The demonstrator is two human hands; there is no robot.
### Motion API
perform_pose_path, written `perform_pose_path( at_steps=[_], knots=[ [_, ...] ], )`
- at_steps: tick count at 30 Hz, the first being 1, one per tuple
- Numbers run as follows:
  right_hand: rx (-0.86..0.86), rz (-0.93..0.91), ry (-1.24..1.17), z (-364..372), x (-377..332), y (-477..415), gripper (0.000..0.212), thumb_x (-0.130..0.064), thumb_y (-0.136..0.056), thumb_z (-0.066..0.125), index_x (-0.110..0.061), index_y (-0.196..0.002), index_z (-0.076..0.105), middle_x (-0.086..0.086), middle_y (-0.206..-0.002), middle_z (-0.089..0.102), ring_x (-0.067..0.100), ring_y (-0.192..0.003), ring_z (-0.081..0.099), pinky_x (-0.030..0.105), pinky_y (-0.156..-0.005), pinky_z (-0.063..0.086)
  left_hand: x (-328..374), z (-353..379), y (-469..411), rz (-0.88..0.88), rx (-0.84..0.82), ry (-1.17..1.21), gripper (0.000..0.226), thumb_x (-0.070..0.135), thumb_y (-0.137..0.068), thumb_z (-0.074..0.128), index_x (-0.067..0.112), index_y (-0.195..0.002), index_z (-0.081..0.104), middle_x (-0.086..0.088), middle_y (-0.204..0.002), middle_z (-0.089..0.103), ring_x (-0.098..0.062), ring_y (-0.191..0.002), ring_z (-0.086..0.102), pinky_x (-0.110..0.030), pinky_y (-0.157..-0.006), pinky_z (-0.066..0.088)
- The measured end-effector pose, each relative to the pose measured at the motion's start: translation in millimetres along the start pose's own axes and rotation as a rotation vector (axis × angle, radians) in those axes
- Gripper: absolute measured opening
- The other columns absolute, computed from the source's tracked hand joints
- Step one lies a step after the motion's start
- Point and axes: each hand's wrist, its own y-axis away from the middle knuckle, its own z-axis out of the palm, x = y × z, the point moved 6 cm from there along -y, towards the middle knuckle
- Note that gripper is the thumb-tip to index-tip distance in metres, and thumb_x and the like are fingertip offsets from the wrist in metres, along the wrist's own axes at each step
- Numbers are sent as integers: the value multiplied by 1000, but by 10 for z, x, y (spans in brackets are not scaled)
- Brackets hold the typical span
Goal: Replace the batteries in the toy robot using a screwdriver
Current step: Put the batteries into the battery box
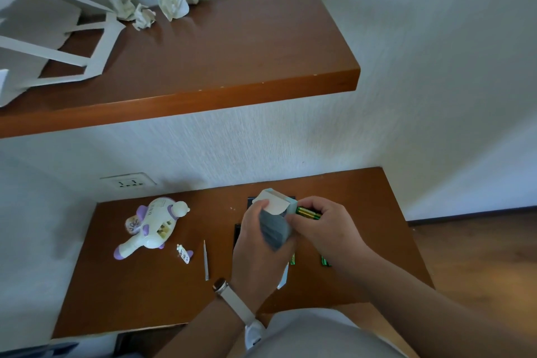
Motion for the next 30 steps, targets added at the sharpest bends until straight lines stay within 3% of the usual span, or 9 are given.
perform_pose_path(
  at_steps=[4, 7, 12, 15, 17, 22, 30],
  knots=[
    [-114, 244, -305, 26, 130, -33, 6, -20, -88, 72, -23, -89, 77, -6, -87, 74, 8, -91, 72, 29, -70, 61, -32, -83, -37, 58, -95, 22, 78, 57, -73, 79, 72, -124, 22, 45, -125, 43, 6, -119, 52, -3, -80, 47],
    [-113, 423, -659, -9, 230, 3, 12, -12, -92, 65, -10, -98, 75, 10, -91, 76, 23, -90, 75, 31, -69, 60, -93, -95, -58, 82, -192, 10, 79, 39, -79, 82, 73, -122, 24, 53, -121, 38, 11, -122, 46, -2, -80, 46],
    [-93, 569, -944, -129, 304, 30, 24, -8, -95, 57, 2, -116, 63, 27, -106, 71, 38, -97, 71, 38, -69, 61, -28, -190, -111, 208, -373, -212, 70, 40, -82, 75, 67, -125, 26, 45, -130, 31, 7, -128, 39, -13, -93, 50],
    [-100, 589, -956, -171, 322, 23, 27, -11, -96, 53, 3, -118, 61, 30, -111, 69, 40, -102, 69, 41, -74, 62, 73, -244, -164, 336, -453, -359, 63, 36, -82, 74, 45, -132, 37, 18, -141, 46, 3, -126, 39, -31, -102, 50],
    [-90, 601, -963, -190, 344, 14, 29, -13, -97, 52, 5, -118, 61, 30, -112, 69, 39, -103, 69, 42, -76, 62, 114, -259, -201, 370, -488, -441, 61, 34, -82, 76, 35, -135, 43, 7, -142, 50, -1, -126, 38, -34, -104, 45],
    [-77, 621, -949, -189, 369, -7, 31, -14, -98, 51, 6, -118, 63, 29, -112, 69, 39, -102, 70, 46, -82, 60, 251, -181, -212, 473, -530, -557, 62, 38, -78, 71, 39, -130, 38, 3, -141, 55, -14, -128, 46, -27, -100, 30],
    [-74, 622, -928, -209, 418, -34, 29, -12, -96, 53, 6, -112, 69, 28, -104, 71, 40, -94, 71, 44, -72, 60, 262, -44, -223, 510, -534, -669, 59, 38, -78, 74, 38, -129, 45, 4, -141, 55, -21, -126, 50, -37, -100, 36]
  ],
)
